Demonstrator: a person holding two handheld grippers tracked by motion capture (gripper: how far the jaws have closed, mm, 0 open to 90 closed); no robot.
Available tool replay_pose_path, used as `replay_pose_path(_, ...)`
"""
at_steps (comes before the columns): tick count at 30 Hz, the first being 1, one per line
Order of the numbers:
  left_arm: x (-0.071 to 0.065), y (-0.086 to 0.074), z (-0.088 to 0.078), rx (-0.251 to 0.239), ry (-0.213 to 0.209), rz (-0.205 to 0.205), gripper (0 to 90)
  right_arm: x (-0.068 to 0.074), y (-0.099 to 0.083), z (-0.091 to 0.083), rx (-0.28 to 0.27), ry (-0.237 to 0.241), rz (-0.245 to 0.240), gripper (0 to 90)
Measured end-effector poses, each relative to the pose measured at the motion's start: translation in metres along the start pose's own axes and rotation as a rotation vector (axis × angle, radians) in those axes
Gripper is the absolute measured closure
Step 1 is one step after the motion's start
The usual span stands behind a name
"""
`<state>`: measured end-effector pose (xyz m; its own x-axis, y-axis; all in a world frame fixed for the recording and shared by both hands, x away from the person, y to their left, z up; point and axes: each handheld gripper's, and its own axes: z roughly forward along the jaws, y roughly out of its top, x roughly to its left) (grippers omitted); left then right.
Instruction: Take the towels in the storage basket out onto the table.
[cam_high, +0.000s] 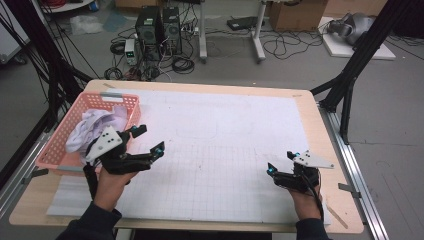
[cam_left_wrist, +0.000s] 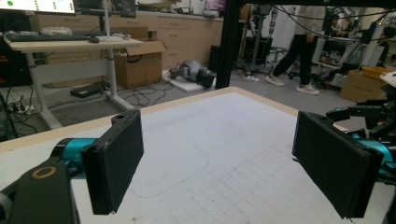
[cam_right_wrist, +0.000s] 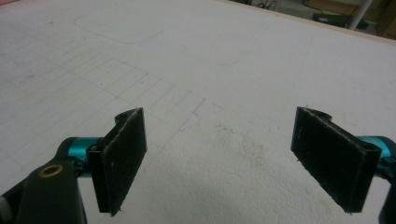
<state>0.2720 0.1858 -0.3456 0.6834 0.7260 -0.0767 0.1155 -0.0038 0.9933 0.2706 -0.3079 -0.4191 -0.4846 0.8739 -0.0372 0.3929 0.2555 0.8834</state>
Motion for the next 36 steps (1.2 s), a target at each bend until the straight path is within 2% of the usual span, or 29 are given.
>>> replay_pose_path(1,0.008,0.006,-0.006,0.015,0.010,0.000,16.9,0.000,0.000,0.000,0.001,0.002,0.000,17.0)
replay_pose_path(2,0.008,0.006,-0.006,0.015,0.010,0.000,16.9,0.000,0.000,0.000,0.001,0.001,-0.002,17.0)
replay_pose_path(5,0.020,0.016,-0.015,0.023,0.038,0.000,16.8,0.001,0.000,0.001,0.002,0.003,-0.001,17.0)
replay_pose_path(8,0.034,0.028,-0.023,0.038,0.074,0.024,16.5,0.001,0.000,0.001,0.002,0.003,-0.001,17.0)
replay_pose_path(9,0.040,0.032,-0.026,0.043,0.088,0.033,16.5,0.001,0.000,0.001,0.002,0.004,0.000,17.0)
replay_pose_path(13,0.066,0.043,-0.036,0.061,0.148,0.026,16.5,0.001,0.000,0.001,0.003,0.003,-0.002,17.0)
replay_pose_path(16,0.086,0.048,-0.043,0.090,0.197,0.025,16.5,0.001,0.000,0.001,0.002,0.002,-0.002,17.0)
replay_pose_path(17,0.099,0.048,-0.048,0.101,0.231,0.015,16.5,0.001,0.000,0.001,0.003,0.001,-0.001,17.0)
replay_pose_path(18,0.099,0.048,-0.048,0.101,0.231,0.015,16.5,0.001,0.000,0.001,0.003,0.001,-0.001,17.0)
replay_pose_path(21,0.115,0.046,-0.053,0.127,0.248,0.003,16.5,0.001,0.000,0.001,0.004,0.001,0.000,17.0)
replay_pose_path(23,0.125,0.043,-0.054,0.157,0.260,-0.006,16.5,0.001,0.000,0.001,0.004,0.001,-0.001,17.0)
replay_pose_path(26,0.140,0.037,-0.056,0.198,0.284,-0.041,16.5,0.001,0.000,0.001,0.009,0.004,0.001,17.0)
replay_pose_path(27,0.150,0.033,-0.057,0.238,0.306,-0.053,16.6,0.001,0.000,0.001,0.012,0.004,0.004,17.0)
replay_pose_path(28,0.150,0.033,-0.057,0.238,0.306,-0.053,16.5,0.001,0.000,0.001,0.012,0.004,0.004,17.0)
replay_pose_path(29,0.154,0.030,-0.057,0.259,0.319,-0.058,16.5,0.001,0.000,0.002,0.008,0.003,0.006,17.0)
replay_pose_path(31,0.160,0.026,-0.056,0.306,0.348,-0.057,16.5,0.001,0.000,0.002,0.008,0.001,0.007,17.0)
replay_pose_path(33,0.164,0.021,-0.054,0.351,0.372,-0.037,16.7,0.001,0.000,0.003,0.011,0.004,0.001,17.0)
replay_pose_path(36,0.170,0.014,-0.048,0.445,0.394,-0.036,17.4,0.002,0.000,0.003,0.009,0.002,-0.001,17.0)
